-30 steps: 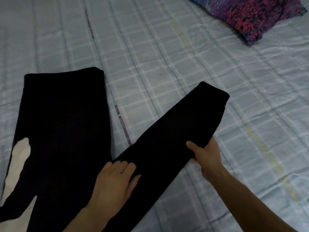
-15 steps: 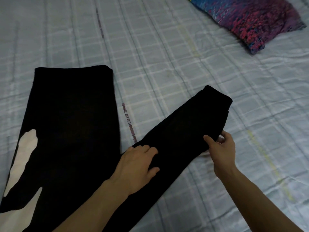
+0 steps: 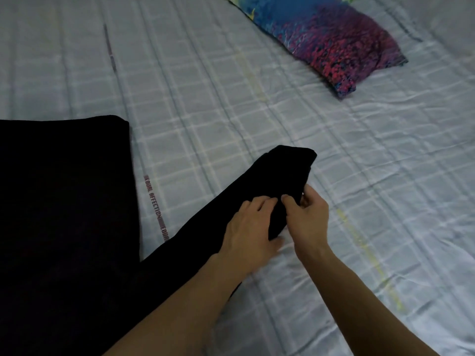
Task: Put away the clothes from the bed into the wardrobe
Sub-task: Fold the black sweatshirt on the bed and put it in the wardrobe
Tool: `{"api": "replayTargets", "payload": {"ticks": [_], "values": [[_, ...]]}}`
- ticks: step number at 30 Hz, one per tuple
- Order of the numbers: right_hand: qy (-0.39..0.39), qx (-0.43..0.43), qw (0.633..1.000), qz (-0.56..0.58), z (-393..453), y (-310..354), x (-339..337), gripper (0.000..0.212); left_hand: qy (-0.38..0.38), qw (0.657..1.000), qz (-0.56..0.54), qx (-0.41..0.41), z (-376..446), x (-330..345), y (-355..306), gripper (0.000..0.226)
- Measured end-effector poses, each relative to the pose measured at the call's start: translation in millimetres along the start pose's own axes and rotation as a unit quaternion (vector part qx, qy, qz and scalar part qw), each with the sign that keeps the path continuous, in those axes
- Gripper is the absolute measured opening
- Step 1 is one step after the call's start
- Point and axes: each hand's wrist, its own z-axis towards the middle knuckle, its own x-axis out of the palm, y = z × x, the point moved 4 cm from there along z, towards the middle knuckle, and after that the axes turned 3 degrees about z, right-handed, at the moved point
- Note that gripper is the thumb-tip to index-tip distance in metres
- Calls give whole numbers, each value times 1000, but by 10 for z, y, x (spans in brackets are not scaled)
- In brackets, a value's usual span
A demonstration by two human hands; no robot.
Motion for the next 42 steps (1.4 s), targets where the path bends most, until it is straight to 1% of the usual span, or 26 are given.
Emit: {"api": "replayTargets", "payload": {"ticks": [3, 5, 7, 9, 10, 11, 12, 13, 14, 16, 17, 18, 19, 21, 23, 24, 27, 29, 30, 31, 33, 34, 35, 38, 40, 42], "values": [[0, -37, 999, 10, -26, 268, -50, 53, -21, 995, -92, 24, 110, -152, -238, 61], [-16, -74, 997, 5, -74, 518, -126, 58, 3, 982, -181, 48, 109, -382, -417, 54], [-15, -139, 990, -6, -140, 816, -176, 57, 33, 960, -269, 65, 96, -683, -511, 52], [8, -210, 977, -26, -157, 1031, -124, 61, 29, 942, -332, 49, 126, -990, -456, 48], [31, -236, 970, -49, -125, 1055, -49, 65, 15, 938, -346, 27, 161, -1083, -359, 40], [58, -253, 961, -93, -48, 992, 55, 68, -6, 946, -324, -7, 212, -1129, -208, 30], [93, -254, 950, -158, 53, 871, 180, 69, -18, 966, -252, -49, 275, -1142, -17, 22], [137, -236, 934, -231, 192, 675, 298, 68, -9, 984, -144, -102, 313, -1124, 185, 26], [186, -203, 912, -305, 319, 456, 385, 69, 21, 986, -44, -161, 307, -1070, 388, 40], [252, -162, 858, -417, 523, 30, 419, 73, 113, 964, 49, -236, 168, -890, 687, 57], [260, -160, 842, -445, 587, -100, 380, 74, 137, 957, 78, -242, 71, -792, 770, 57], [254, -169, 841, -447, 613, -184, 320, 72, 141, 955, 118, -234, -24, -702, 828, 55], [236, -182, 854, -427, 606, -235, 248, 71, 122, 955, 161, -219, -113, -625, 867, 53], [162, -188, 893, -376, 541, -297, 75, 74, 46, 958, 212, -185, -233, -528, 868, 53], [86, -125, 929, -338, 501, -372, -84, 81, -34, 970, 206, -126, -224, -455, 817, 52], [66, -91, 941, -321, 495, -379, -137, 85, -70, 974, 193, -97, -195, -441, 769, 49], [33, 8, 973, -229, 593, -343, -219, 82, -93, 981, 164, -35, -6, -400, 539, 43], [20, 88, 992, -91, 696, -316, -209, 83, -94, 984, 148, -4, 137, -371, 385, 40], [12, 131, 991, -11, 745, -314, -193, 82, -89, 986, 143, 3, 208, -353, 327, 39], [6, 164, 984, 66, 803, -330, -168, 75, -83, 987, 139, 7, 274, -332, 281, 39], [12, 164, 973, 160, 889, -295, -120, 45, -69, 988, 139, 15, 386, -272, 215, 39], [17, 138, 978, 158, 909, -259, -111, 34, -63, 987, 146, 24, 427, -239, 185, 40], [26, 100, 986, 131, 911, -221, -112, 30, -56, 986, 153, 33, 459, -209, 153, 41], [80, -26, 996, -7, 855, -147, -111, 24, -44, 986, 160, 33, 530, -145, 115, 43], [129, -18, 991, -23, 805, -171, -92, 16, -35, 987, 154, 20, 557, -111, 121, 44], [153, 58, 986, 22, 780, -190, -92, 23, -30, 988, 153, 18, 567, -75, 127, 45]]}}
